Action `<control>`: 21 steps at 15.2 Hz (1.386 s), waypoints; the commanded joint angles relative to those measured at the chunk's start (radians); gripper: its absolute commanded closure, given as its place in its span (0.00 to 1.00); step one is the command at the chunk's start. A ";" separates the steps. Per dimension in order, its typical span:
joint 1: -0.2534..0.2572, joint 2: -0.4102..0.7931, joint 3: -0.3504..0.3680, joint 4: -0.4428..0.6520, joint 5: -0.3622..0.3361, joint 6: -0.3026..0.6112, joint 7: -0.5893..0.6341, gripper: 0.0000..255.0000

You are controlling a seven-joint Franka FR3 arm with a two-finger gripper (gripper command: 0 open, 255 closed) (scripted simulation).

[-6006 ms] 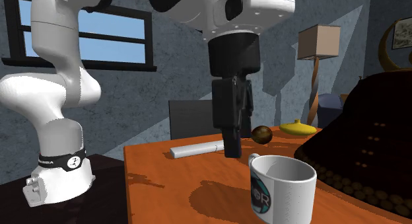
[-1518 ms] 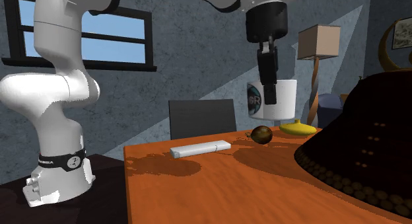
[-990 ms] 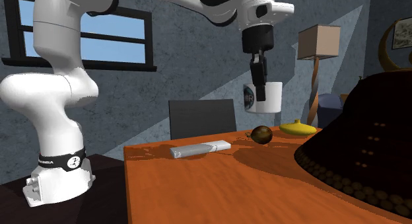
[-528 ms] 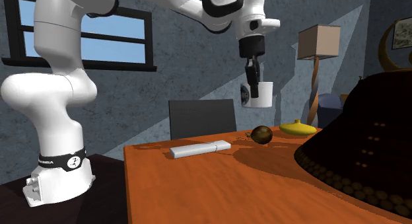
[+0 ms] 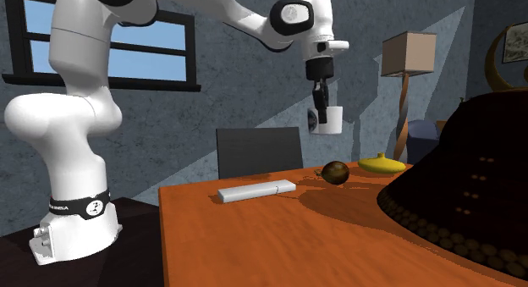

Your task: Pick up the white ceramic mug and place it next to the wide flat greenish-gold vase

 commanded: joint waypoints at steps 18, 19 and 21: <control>0.264 0.300 0.074 0.374 -0.133 -0.096 0.337 1.00; 0.263 0.301 0.074 0.362 -0.133 -0.083 0.338 1.00; 0.261 0.303 0.073 0.338 -0.135 -0.058 0.340 1.00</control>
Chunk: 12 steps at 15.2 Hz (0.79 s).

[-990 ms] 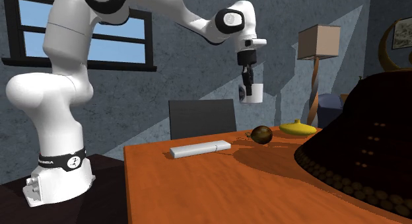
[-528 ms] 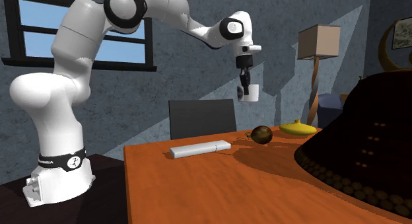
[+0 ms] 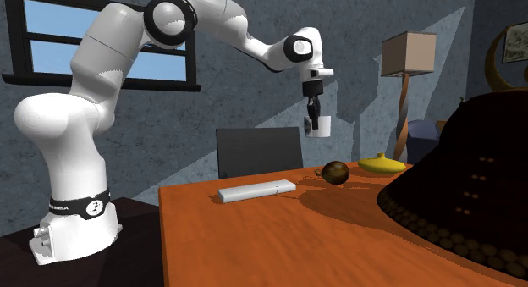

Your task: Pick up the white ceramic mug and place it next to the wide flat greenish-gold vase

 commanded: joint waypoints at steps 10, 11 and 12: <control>-0.004 0.027 -0.007 -0.108 -0.014 0.134 0.015 1.00; -0.004 0.031 -0.008 -0.116 -0.015 0.145 0.016 1.00; -0.004 0.035 -0.009 -0.123 -0.017 0.157 0.018 1.00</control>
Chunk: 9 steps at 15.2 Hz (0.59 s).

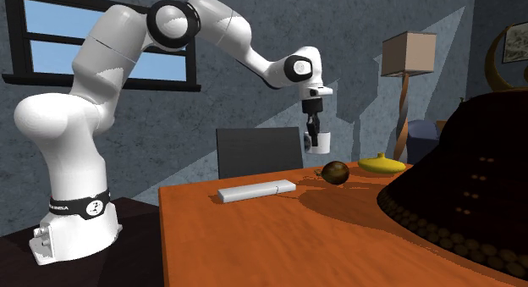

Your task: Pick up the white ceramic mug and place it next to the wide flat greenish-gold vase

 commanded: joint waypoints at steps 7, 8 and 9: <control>0.002 0.037 -0.008 -0.050 -0.015 0.086 0.013 1.00; 0.003 0.041 -0.009 -0.054 -0.016 0.094 0.014 1.00; 0.003 0.041 -0.009 -0.054 -0.016 0.094 0.014 1.00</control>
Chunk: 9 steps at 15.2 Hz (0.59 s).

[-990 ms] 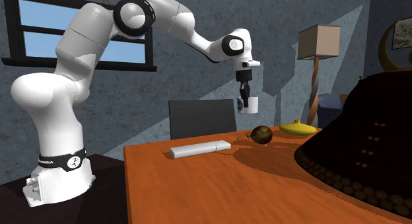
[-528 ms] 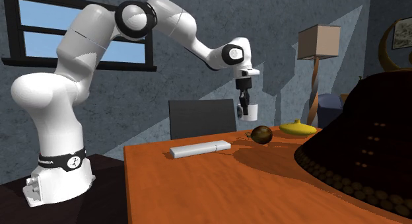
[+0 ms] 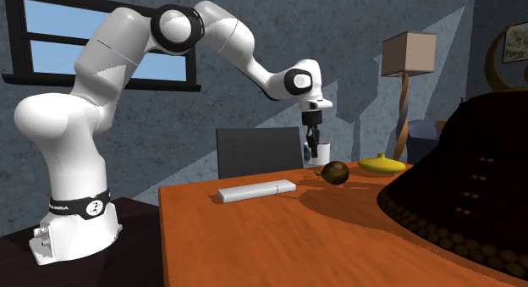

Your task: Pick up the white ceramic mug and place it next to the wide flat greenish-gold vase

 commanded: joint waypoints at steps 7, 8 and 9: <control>0.001 0.004 -0.001 0.002 -0.001 0.003 0.001 1.00; 0.001 0.004 -0.001 0.002 -0.001 0.003 0.001 0.00; 0.001 0.004 -0.001 0.002 -0.001 0.003 0.001 0.00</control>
